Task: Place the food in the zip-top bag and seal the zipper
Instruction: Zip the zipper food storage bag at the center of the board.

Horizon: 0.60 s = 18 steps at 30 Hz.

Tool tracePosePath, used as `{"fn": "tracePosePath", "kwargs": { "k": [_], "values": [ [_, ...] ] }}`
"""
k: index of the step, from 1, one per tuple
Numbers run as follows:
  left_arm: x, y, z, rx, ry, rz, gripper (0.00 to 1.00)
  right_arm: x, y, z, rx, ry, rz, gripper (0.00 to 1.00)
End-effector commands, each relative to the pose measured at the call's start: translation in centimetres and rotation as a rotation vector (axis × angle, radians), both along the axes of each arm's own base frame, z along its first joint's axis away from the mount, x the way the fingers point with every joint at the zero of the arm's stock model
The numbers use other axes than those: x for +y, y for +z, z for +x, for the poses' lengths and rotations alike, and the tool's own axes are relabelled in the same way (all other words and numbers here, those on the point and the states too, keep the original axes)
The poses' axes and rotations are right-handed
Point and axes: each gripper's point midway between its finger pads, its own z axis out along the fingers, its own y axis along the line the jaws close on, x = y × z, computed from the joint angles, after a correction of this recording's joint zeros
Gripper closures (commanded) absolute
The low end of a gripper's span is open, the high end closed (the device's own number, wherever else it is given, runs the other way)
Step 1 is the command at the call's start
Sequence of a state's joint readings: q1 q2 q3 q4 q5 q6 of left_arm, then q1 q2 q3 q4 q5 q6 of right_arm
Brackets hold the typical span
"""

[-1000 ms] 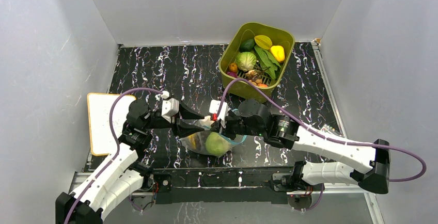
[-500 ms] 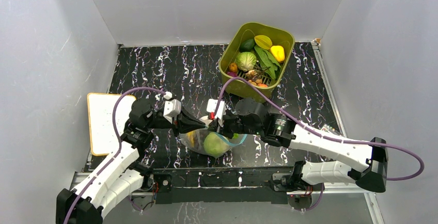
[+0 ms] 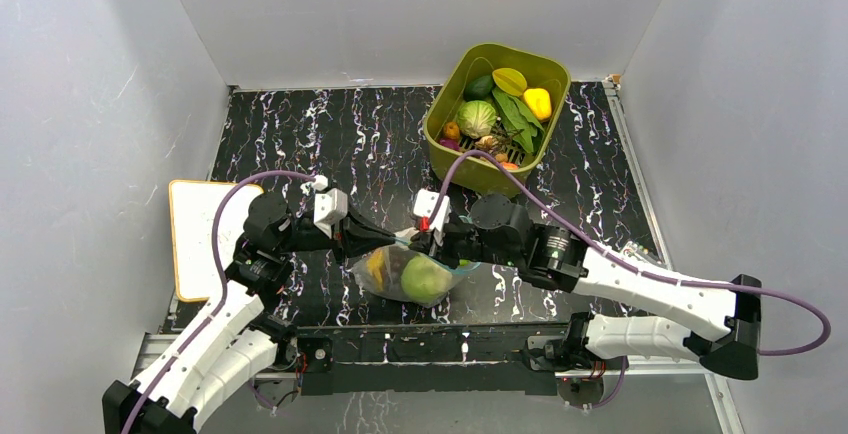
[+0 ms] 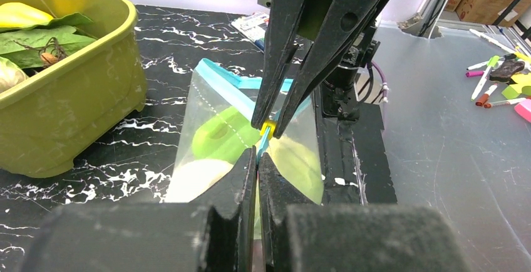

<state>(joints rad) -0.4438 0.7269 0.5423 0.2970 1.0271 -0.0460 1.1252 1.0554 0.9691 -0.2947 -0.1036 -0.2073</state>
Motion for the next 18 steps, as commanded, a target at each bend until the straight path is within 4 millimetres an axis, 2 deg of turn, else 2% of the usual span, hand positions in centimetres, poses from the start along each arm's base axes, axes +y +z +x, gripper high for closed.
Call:
{"fn": "tracePosePath", "kwargs": {
  "k": [1,4,8,11,14,18],
  "values": [
    [0.5,3.0,0.9,-0.074,0.07,-0.043,1.0,-2.3,0.9,0.6,-0.023,-0.079,0.005,1.0],
    [0.4,3.5,0.7,-0.075,0.061,-0.06,1.0,-2.3,1.4,0.4,-0.026,-0.072,0.018,1.0],
    [0.2,3.7,0.5,-0.08,0.03,-0.073,0.98,-1.2,2.9,0.0,-0.035,-0.026,0.066,1.0],
    [-0.1,2.7,-0.5,-0.065,-0.05,-0.056,0.67,-0.3,3.8,0.0,-0.043,0.001,0.092,1.0],
    [-0.3,1.9,-1.1,-0.035,-0.108,-0.04,0.6,0.6,4.5,0.0,-0.05,0.025,0.106,1.0],
    [-0.3,1.5,-1.1,-0.026,-0.114,-0.034,0.58,1.5,4.9,0.1,-0.053,0.042,0.119,1.0]
  ]
}}
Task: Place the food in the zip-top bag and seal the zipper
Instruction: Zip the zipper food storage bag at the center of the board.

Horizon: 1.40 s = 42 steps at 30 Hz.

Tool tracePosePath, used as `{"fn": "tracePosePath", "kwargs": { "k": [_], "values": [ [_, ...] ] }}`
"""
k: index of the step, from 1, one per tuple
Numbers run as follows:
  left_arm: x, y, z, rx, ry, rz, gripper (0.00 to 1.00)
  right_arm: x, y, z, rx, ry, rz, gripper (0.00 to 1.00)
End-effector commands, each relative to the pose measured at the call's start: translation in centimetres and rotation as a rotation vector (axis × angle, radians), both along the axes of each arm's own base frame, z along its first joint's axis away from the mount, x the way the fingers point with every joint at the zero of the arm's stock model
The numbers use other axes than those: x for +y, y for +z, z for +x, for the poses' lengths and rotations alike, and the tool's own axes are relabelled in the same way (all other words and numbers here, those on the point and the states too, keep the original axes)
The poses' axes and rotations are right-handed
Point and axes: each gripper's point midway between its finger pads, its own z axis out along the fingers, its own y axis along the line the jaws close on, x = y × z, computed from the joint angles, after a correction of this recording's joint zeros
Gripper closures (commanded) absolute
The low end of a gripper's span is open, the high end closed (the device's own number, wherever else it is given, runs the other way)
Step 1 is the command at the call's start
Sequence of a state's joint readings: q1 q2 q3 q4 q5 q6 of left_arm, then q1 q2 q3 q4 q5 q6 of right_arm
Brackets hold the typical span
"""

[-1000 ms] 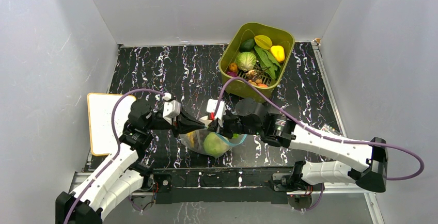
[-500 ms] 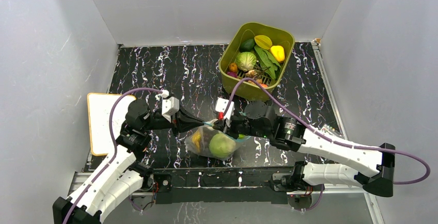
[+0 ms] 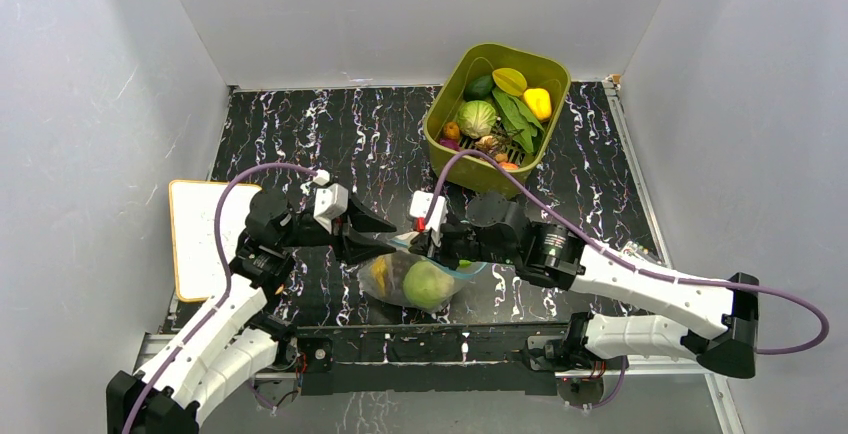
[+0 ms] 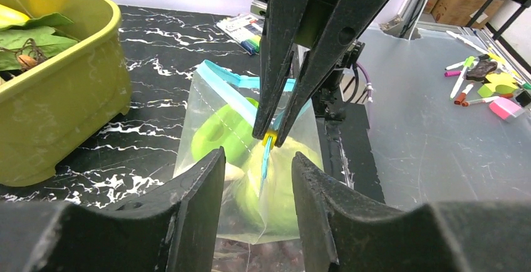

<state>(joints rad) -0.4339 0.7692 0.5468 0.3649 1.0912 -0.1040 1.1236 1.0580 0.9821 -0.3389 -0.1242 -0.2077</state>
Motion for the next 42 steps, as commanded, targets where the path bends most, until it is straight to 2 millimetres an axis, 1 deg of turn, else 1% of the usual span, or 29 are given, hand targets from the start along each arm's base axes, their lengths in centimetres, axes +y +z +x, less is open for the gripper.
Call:
{"fn": "tracePosePath", "kwargs": {
  "k": [1,5,8,12,15,17,18,19,22,24,28,32,35,37,39,42],
  "values": [
    [0.0,1.0,-0.8,-0.057,-0.059,-0.018,0.58,2.0,5.3,0.5,-0.07,0.028,0.148,1.0],
    [-0.1,0.3,-0.6,-0.041,-0.067,-0.008,0.62,2.4,5.3,0.5,-0.066,0.04,0.15,1.0],
    [-0.3,0.0,-0.6,-0.028,-0.081,-0.011,0.68,2.5,5.4,0.5,-0.065,0.042,0.153,1.0],
    [-0.3,-0.6,-0.7,-0.015,-0.095,0.002,0.71,2.5,5.5,0.5,-0.064,0.041,0.156,1.0],
    [-0.3,-0.9,-0.6,-0.017,-0.098,0.009,0.8,2.6,5.3,0.5,-0.062,0.043,0.153,1.0],
    [-0.3,-0.7,-0.8,-0.023,-0.105,0.005,0.9,2.7,5.2,0.5,-0.059,0.043,0.151,1.0],
    [-0.3,-0.6,-0.8,-0.028,-0.103,0.004,0.98,2.7,5.2,0.5,-0.059,0.044,0.151,1.0],
    [-0.3,-0.6,-0.7,-0.032,-0.097,0.005,1.0,2.7,5.1,0.6,-0.059,0.042,0.149,1.0],
    [0.0,-0.6,-0.1,-0.07,-0.041,0.018,1.0,2.5,4.9,0.6,-0.056,0.033,0.144,1.0],
    [0.3,-0.2,0.4,-0.095,0.019,0.017,1.0,2.1,4.3,0.8,-0.042,0.012,0.117,1.0],
    [0.8,1.1,1.1,-0.11,0.09,0.033,1.0,0.8,2.9,1.1,-0.03,-0.036,0.07,1.0],
    [1.1,2.0,1.9,-0.117,0.148,0.058,1.0,-0.7,2.7,0.8,-0.031,-0.062,0.063,1.0],
    [1.3,2.9,2.0,-0.135,0.155,0.059,1.0,-2.0,1.4,1.2,-0.029,-0.111,0.024,1.0],
    [1.3,3.5,2.0,-0.141,0.167,0.05,1.0,-2.6,0.6,1.1,-0.014,-0.124,0.003,1.0],
    [1.4,3.8,2.2,-0.145,0.181,0.048,1.0,-2.8,0.6,0.8,-0.004,-0.123,0.008,1.0],
    [1.5,3.7,2.1,-0.146,0.185,0.045,1.0,-3.0,1.4,0.7,-0.015,-0.125,0.039,1.0]
  ]
}}
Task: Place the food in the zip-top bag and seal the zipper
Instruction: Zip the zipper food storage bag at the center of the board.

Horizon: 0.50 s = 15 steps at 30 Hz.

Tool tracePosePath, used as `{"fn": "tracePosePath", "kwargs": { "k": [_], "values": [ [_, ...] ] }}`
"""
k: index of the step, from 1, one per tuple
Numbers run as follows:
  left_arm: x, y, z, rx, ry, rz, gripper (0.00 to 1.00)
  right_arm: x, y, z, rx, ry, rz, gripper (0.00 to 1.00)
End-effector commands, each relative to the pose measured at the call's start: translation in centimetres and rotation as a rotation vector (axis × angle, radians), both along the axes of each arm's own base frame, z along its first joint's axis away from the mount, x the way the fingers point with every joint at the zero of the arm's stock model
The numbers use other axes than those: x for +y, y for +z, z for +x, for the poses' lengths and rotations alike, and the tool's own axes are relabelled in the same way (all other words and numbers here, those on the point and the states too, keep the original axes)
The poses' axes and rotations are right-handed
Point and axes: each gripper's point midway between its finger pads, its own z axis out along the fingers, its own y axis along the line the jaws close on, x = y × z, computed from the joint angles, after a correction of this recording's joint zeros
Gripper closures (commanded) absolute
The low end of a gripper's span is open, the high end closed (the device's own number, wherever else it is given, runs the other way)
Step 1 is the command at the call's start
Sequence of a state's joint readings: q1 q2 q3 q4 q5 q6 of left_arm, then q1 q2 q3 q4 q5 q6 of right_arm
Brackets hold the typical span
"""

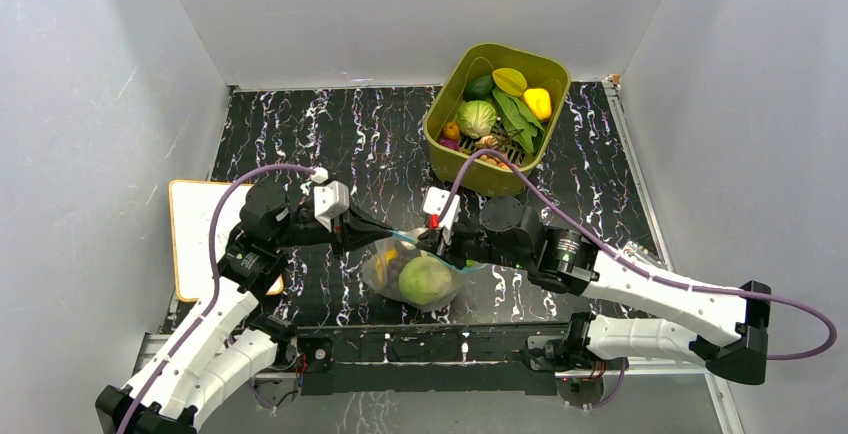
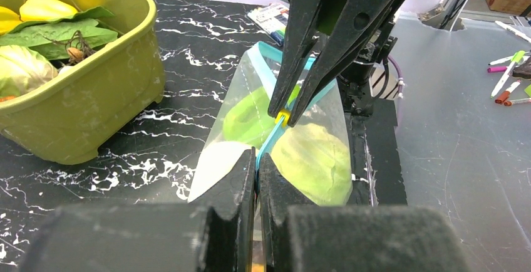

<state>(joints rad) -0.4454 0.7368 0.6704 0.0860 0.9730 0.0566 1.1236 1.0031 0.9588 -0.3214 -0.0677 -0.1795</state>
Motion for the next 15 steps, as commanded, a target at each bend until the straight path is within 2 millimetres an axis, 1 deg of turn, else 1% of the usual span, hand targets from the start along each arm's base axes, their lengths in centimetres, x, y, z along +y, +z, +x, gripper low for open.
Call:
{"fn": "tracePosePath", "kwargs": {
  "k": [1,4,5,7,8,9,10,11,15],
  "values": [
    [0.7,2.4,1.2,-0.094,0.081,-0.028,1.0,-2.0,0.8,0.3,-0.009,-0.061,0.003,1.0],
    [0.7,2.3,1.2,-0.087,0.084,-0.038,1.0,-1.7,2.5,0.4,-0.037,-0.051,0.028,1.0],
    [0.5,2.4,0.8,-0.091,0.057,-0.044,1.0,-1.5,3.0,0.3,-0.044,-0.04,0.037,1.0],
    [0.0,1.8,-0.6,-0.069,-0.053,-0.04,1.0,-0.8,3.9,0.0,-0.056,-0.005,0.063,1.0],
    [-0.3,1.4,-1.5,-0.045,-0.119,-0.033,0.96,-0.5,4.3,-0.2,-0.061,0.016,0.075,1.0],
    [-0.4,0.9,-2.2,-0.016,-0.182,-0.021,0.86,-0.2,4.6,-0.4,-0.065,0.036,0.086,1.0],
    [-0.4,0.3,-2.4,0.004,-0.209,-0.002,0.74,0.2,4.8,-0.6,-0.069,0.053,0.096,1.0],
    [-0.4,0.1,-2.4,0.007,-0.219,0.01,0.67,0.5,5.0,-0.6,-0.071,0.065,0.105,1.0],
    [-0.5,-0.4,-2.7,-0.013,-0.253,0.002,0.57,1.7,5.1,-0.7,-0.065,0.097,0.11,1.0]
  ]
}}
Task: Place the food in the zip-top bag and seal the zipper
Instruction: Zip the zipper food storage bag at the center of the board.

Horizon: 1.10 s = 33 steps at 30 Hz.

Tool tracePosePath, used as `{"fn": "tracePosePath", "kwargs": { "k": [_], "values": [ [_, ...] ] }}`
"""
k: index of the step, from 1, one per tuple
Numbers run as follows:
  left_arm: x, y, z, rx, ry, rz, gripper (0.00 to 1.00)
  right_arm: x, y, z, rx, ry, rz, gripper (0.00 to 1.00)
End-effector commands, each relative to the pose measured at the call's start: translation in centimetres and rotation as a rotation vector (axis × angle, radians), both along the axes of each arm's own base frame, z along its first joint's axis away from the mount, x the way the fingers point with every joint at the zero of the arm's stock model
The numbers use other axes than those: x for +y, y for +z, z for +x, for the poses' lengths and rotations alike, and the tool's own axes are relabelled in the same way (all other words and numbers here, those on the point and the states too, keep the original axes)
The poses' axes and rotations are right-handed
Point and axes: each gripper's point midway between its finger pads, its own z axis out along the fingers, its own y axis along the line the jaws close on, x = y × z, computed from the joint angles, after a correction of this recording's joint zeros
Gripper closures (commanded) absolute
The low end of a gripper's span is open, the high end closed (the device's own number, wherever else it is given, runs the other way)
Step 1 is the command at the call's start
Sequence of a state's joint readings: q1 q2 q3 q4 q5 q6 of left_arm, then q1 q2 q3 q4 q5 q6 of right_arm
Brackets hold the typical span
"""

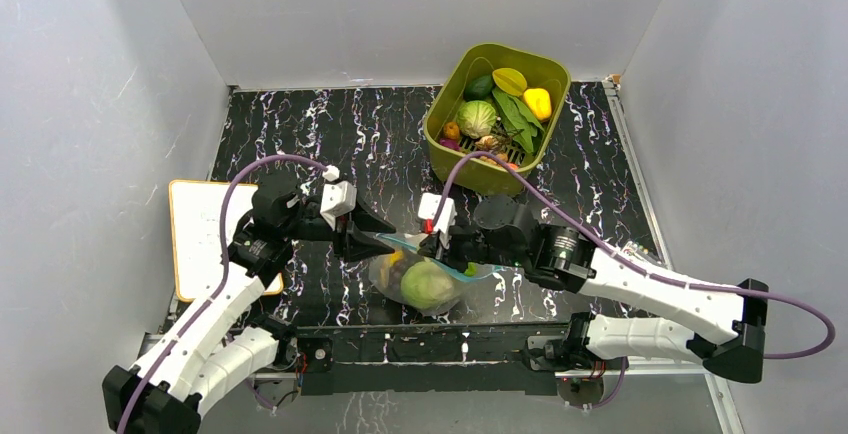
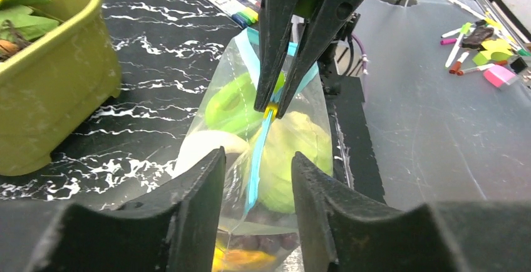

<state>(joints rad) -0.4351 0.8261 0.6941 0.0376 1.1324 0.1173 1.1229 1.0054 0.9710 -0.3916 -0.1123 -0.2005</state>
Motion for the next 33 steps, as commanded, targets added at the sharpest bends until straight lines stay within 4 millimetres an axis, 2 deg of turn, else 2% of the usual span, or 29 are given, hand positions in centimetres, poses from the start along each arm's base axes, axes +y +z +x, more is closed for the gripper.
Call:
{"fn": "tracePosePath", "kwargs": {
  "k": [1,8,12,13,16,18,25,33],
  "values": [
    [0.0,0.7,-1.5,-0.062,-0.107,-0.035,0.56,2.4,6.2,0.2,-0.079,0.057,0.168,1.0],
    [0.0,-1.6,-1.3,-0.015,-0.124,0.011,0.61,3.7,6.9,0.4,-0.079,0.081,0.181,1.0],
    [0.1,-2.1,-1.2,-0.013,-0.116,0.025,0.62,4.2,6.9,0.5,-0.078,0.088,0.182,1.0],
    [0.1,-2.0,-1.2,-0.021,-0.113,0.026,0.65,4.3,6.9,0.5,-0.077,0.09,0.181,1.0],
    [0.1,-2.0,-0.7,-0.039,-0.082,0.037,0.91,4.6,6.8,0.5,-0.074,0.096,0.18,1.0],
    [0.2,-1.8,-0.3,-0.056,-0.059,0.042,1.0,4.6,6.7,0.5,-0.072,0.096,0.177,1.0],
    [0.6,-1.0,1.1,-0.081,0.059,0.051,1.0,3.0,4.7,0.8,-0.058,0.04,0.124,1.0],
    [0.7,0.6,1.6,-0.106,0.117,0.019,1.0,0.5,3.8,0.9,-0.055,-0.03,0.097,1.0]
  ]
}}
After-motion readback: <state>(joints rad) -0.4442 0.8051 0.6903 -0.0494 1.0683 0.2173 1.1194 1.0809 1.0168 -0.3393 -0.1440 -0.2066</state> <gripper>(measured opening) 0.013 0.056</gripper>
